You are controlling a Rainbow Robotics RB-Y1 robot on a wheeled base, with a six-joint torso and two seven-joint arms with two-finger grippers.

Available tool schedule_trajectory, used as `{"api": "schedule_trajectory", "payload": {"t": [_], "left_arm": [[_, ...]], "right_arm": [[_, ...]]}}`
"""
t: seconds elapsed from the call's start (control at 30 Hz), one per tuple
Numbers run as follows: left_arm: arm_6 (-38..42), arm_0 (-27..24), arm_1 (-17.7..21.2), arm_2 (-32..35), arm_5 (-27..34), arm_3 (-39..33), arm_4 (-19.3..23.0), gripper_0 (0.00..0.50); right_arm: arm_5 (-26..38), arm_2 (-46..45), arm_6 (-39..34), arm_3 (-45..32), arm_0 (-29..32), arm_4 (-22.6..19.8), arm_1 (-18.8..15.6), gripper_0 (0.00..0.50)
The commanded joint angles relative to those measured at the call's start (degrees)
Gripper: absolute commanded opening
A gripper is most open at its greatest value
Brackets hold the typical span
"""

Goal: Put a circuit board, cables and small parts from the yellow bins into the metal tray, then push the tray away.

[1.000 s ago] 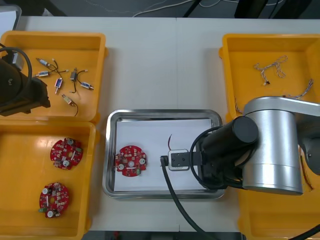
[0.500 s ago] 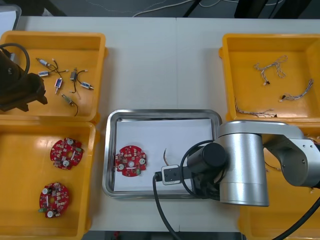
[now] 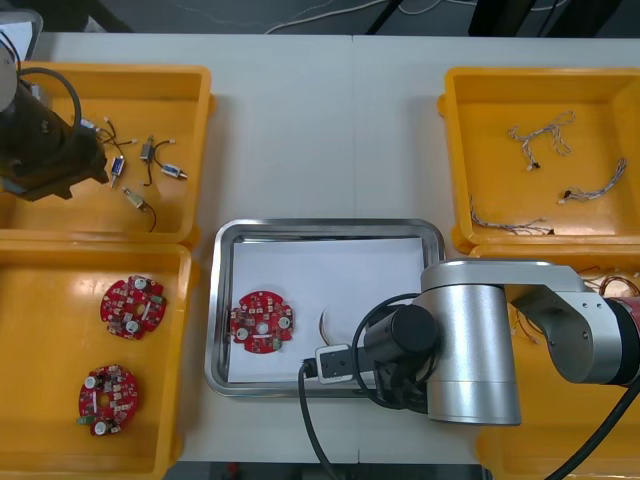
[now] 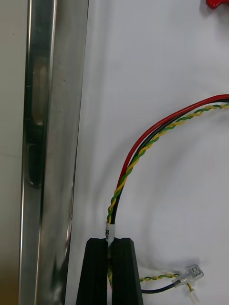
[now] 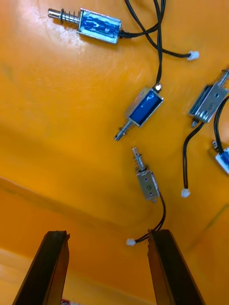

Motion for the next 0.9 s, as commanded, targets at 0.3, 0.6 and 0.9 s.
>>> {"api": "schedule_trajectory", "payload": {"t": [0.3, 0.6, 0.9], "left_arm": [[10.7, -4.8, -2.0, -1.7, -4.1, 5.5, -4.3, 0.495], [12.4, -5.8, -3.9, -2.9, -8.9, 10.7, -7.1, 0.496], [14.8, -5.9, -7.2, -4.1, -9.8, 11.2, -11.3, 0.494]], "right_arm": [[-0.6, 0.2, -2.0, -1.0, -1.8, 3.8, 0.8, 0.500], [-0.2, -3.0, -3.2, -2.4, -1.8, 2.6, -0.3, 0.500], [5.2, -13.2, -3.6, -5.7, -1.8, -8.9, -1.4, 0.500]]}}
